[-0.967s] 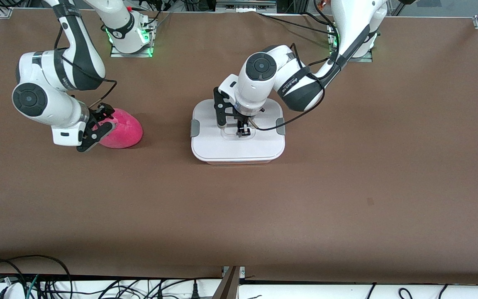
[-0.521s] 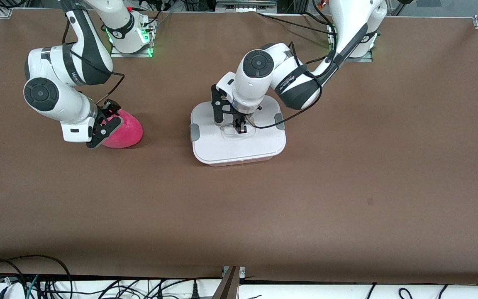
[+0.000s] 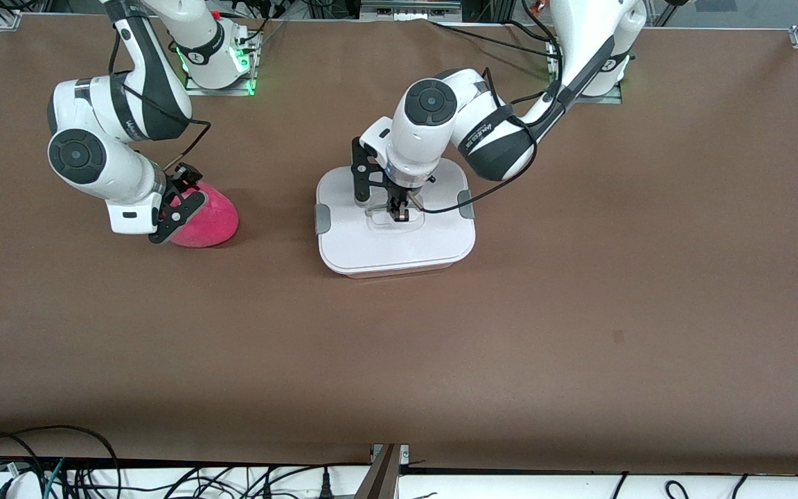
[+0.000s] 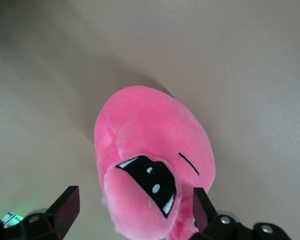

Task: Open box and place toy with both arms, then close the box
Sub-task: 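Lift the white lid off the tub and set it beside with the left gripper, then lift the pink plush with the right gripper and carry it over the tub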

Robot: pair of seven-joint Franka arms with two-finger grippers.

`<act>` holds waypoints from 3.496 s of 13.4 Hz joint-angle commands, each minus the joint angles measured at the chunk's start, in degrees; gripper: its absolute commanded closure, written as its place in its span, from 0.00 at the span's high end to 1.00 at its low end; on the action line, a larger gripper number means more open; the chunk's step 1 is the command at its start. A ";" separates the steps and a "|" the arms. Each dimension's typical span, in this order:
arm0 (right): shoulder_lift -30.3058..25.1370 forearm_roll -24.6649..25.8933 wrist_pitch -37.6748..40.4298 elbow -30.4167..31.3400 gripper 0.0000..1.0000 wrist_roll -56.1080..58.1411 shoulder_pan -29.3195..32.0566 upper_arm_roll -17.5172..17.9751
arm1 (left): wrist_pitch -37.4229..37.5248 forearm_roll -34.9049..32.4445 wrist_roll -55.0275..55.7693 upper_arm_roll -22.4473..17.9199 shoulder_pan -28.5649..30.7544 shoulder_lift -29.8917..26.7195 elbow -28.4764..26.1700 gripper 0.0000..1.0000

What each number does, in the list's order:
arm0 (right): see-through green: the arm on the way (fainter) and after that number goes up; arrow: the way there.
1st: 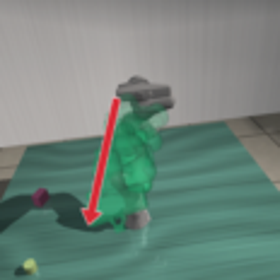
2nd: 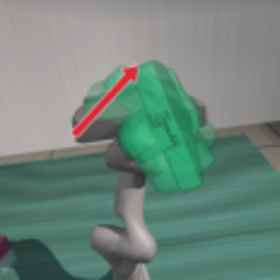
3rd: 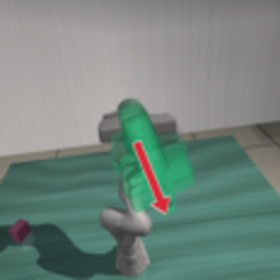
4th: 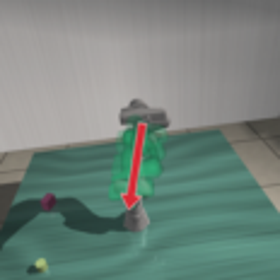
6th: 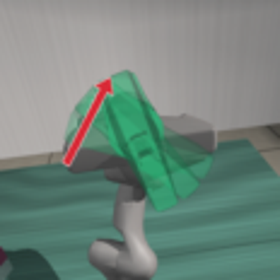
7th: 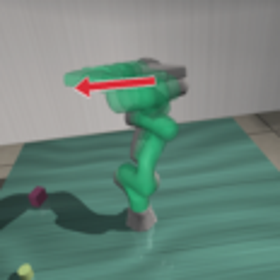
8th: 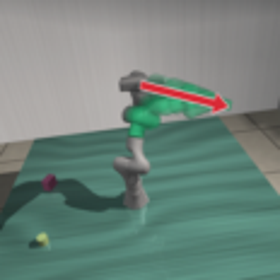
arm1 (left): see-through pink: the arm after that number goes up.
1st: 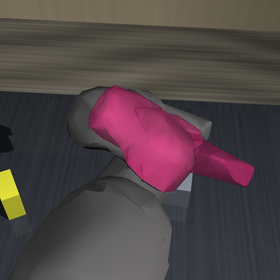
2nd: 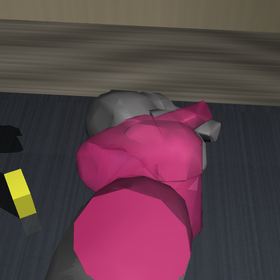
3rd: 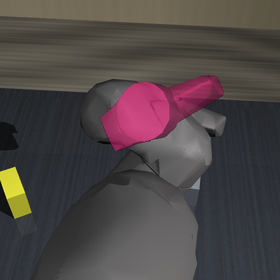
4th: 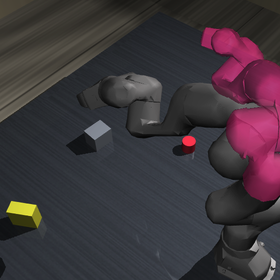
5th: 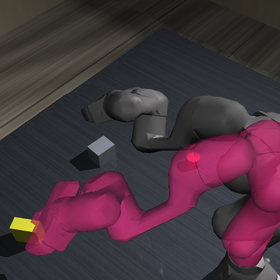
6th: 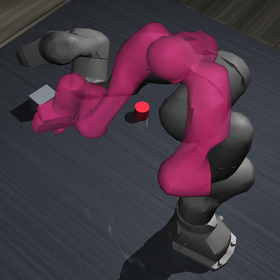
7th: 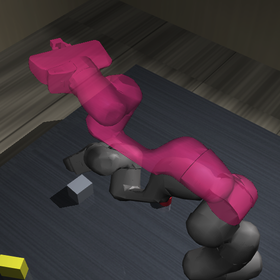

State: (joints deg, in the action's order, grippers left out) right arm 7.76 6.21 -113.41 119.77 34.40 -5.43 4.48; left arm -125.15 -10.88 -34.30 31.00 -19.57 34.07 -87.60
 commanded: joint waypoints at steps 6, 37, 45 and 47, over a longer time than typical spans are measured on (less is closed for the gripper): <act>-1.61 1.00 -2.35 2.66 0.39 0.76 0.24 0.18 | 8.85 -0.29 -4.55 0.11 1.37 -5.84 1.38 0.00; 7.88 -3.58 15.16 -37.94 0.12 -60.65 -17.67 17.32 | 27.33 3.32 -60.61 0.02 52.44 0.29 5.69 0.00; 12.54 -4.10 2.68 -38.12 0.12 -65.78 -22.51 17.32 | 27.15 3.23 -61.06 -0.07 52.44 0.30 5.60 0.00; 14.21 -4.01 -0.14 -38.12 0.12 -65.86 -24.10 17.32 | 27.15 3.23 -61.06 -0.07 52.44 0.30 5.60 0.00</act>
State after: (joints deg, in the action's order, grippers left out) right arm 19.63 2.11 -111.93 83.89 -30.48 -27.62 22.03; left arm -97.92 -6.81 -92.75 30.65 32.56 34.89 -82.14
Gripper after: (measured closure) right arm 0.868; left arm 0.930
